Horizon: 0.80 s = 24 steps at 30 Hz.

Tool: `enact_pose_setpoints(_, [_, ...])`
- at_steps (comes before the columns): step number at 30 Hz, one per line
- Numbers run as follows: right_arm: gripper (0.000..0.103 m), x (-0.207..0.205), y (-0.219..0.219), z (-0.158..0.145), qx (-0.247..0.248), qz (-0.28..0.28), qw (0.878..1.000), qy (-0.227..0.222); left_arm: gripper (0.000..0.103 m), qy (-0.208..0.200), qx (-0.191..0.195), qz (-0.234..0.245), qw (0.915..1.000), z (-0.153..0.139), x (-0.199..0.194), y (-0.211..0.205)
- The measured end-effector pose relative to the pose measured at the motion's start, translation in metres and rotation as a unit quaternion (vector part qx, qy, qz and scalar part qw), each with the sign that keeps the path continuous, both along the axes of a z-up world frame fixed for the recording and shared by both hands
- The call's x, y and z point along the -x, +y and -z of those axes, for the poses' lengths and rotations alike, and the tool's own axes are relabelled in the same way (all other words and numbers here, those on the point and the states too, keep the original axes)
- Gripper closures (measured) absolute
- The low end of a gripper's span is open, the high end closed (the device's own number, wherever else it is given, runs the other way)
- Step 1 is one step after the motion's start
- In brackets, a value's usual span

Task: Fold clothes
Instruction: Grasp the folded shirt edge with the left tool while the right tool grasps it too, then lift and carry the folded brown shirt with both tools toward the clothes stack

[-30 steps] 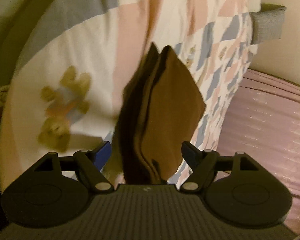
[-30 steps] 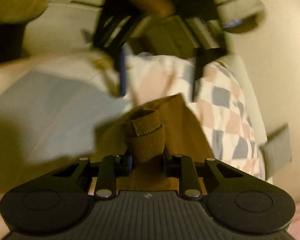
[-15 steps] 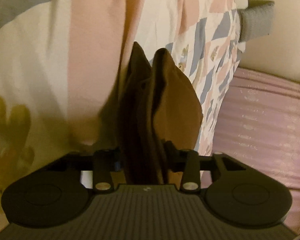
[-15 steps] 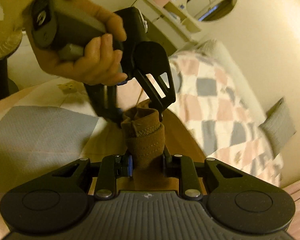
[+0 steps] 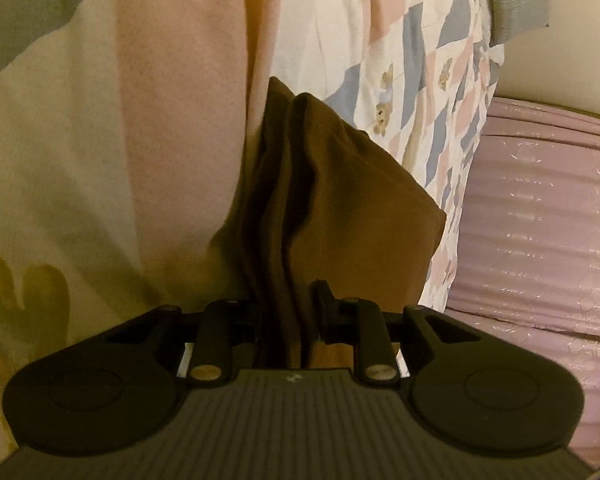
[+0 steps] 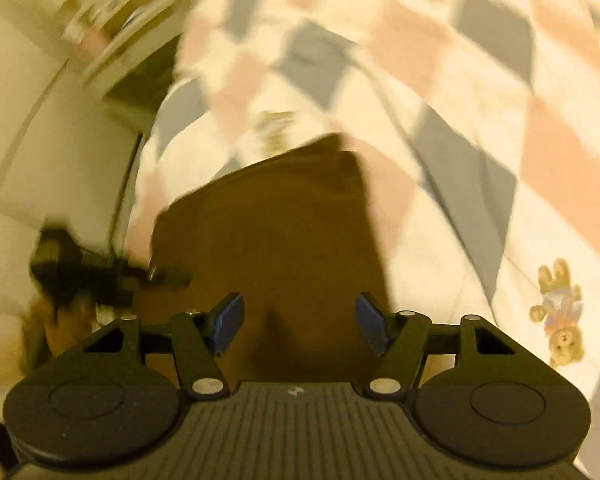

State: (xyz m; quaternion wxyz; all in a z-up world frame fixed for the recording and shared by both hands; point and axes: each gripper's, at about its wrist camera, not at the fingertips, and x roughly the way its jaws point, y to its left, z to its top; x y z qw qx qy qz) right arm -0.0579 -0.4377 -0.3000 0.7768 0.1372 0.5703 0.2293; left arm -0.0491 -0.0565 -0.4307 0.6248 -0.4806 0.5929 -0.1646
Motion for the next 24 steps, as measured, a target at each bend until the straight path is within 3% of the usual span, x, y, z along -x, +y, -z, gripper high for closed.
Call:
enact_pose_setpoints(4, [0.037, -0.034, -0.025, 0.039, -0.037, -0.029, 0.997, 0.054, 0.083, 0.008, 0.003, 0.000, 1.0000, 0.000, -0.002, 0.000])
enact_pose_setpoints(7, [0.041, -0.060, -0.026, 0.062, -0.094, -0.077, 0.988, 0.098, 0.083, 0.007, 0.005, -0.002, 1.0000, 0.000, -0.003, -0.001])
enact_pose_setpoints(11, [0.041, -0.086, -0.015, 0.082, -0.125, -0.122, 0.977, 0.124, 0.083, 0.004, 0.014, -0.003, 0.9999, 0.002, 0.001, 0.004])
enact_pose_setpoints(13, [0.032, -0.096, -0.014, 0.093, -0.141, -0.122, 0.972, 0.143, 0.083, 0.006, 0.020, -0.003, 0.9998, 0.006, 0.000, 0.004])
enact_pose_setpoints(15, [0.030, -0.100, -0.012, 0.105, -0.155, -0.113, 0.968, 0.160, 0.082, 0.008, 0.024, -0.002, 0.9997, 0.011, -0.002, 0.004])
enact_pose_setpoints(17, [0.037, -0.100, -0.010, 0.114, -0.173, -0.100, 0.965, 0.170, 0.083, 0.007, 0.023, 0.001, 0.9997, 0.014, -0.003, 0.004])
enact_pose_setpoints(18, [0.048, -0.098, -0.010, 0.115, -0.184, -0.091, 0.964, 0.170, 0.085, 0.006, 0.022, 0.002, 0.9997, 0.014, -0.004, 0.004])
enact_pose_setpoints(19, [0.053, -0.093, -0.011, 0.113, -0.185, -0.079, 0.966, 0.164, 0.087, 0.001, 0.019, 0.006, 0.9998, 0.013, -0.006, 0.004])
enact_pose_setpoints(24, [0.069, -0.048, -0.022, 0.084, -0.187, 0.004, 0.975, 0.116, 0.090, -0.050, -0.023, 0.070, 0.9960, -0.018, -0.021, -0.008])
